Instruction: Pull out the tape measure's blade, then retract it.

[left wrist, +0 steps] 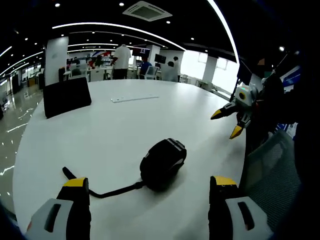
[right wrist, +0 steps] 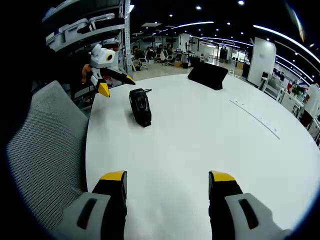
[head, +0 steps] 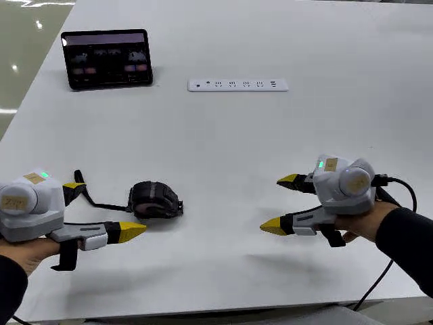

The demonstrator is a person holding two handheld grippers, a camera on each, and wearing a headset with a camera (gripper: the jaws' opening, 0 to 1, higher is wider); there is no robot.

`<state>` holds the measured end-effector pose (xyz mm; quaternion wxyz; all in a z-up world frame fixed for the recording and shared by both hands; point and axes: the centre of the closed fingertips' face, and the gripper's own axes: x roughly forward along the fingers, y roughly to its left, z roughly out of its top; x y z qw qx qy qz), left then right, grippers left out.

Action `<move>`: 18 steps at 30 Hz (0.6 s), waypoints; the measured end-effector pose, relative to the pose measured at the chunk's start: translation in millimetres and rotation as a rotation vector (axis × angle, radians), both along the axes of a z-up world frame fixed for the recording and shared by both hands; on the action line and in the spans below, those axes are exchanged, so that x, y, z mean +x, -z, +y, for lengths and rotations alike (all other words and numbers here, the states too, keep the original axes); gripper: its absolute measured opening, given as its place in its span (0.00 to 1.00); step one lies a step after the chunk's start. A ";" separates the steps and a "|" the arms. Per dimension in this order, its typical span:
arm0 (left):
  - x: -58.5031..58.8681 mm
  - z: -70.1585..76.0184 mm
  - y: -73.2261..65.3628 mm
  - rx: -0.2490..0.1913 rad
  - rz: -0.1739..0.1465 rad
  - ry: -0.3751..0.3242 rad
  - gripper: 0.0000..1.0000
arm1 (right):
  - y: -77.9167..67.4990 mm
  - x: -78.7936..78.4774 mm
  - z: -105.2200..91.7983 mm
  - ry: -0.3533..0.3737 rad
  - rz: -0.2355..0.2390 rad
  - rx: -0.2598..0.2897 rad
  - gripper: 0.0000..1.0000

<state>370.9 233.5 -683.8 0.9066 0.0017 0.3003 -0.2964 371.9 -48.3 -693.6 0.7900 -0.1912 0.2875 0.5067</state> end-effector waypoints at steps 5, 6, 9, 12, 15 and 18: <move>-2.8 11.7 -7.5 0.009 -0.022 -0.014 0.96 | -6.8 -5.4 -18.5 0.027 -0.013 -0.003 0.66; -4.2 14.7 -9.0 0.015 -0.031 -0.011 0.98 | -8.3 -7.7 -23.9 0.036 -0.013 -0.002 0.67; -10.2 20.9 -12.2 0.006 -0.029 -0.001 1.00 | -8.3 -11.9 -38.7 0.050 -0.014 -0.017 0.70; -23.1 22.6 -8.5 0.026 0.005 0.036 1.00 | -14.0 -14.2 -54.0 0.081 -0.018 -0.015 0.74; -31.6 25.2 -9.6 0.033 0.004 0.049 1.00 | -21.4 -17.8 -67.2 0.115 -0.031 -0.010 0.77; -38.5 28.6 -9.3 0.030 0.011 0.047 1.00 | -26.0 -23.8 -79.6 0.140 -0.036 -0.008 0.81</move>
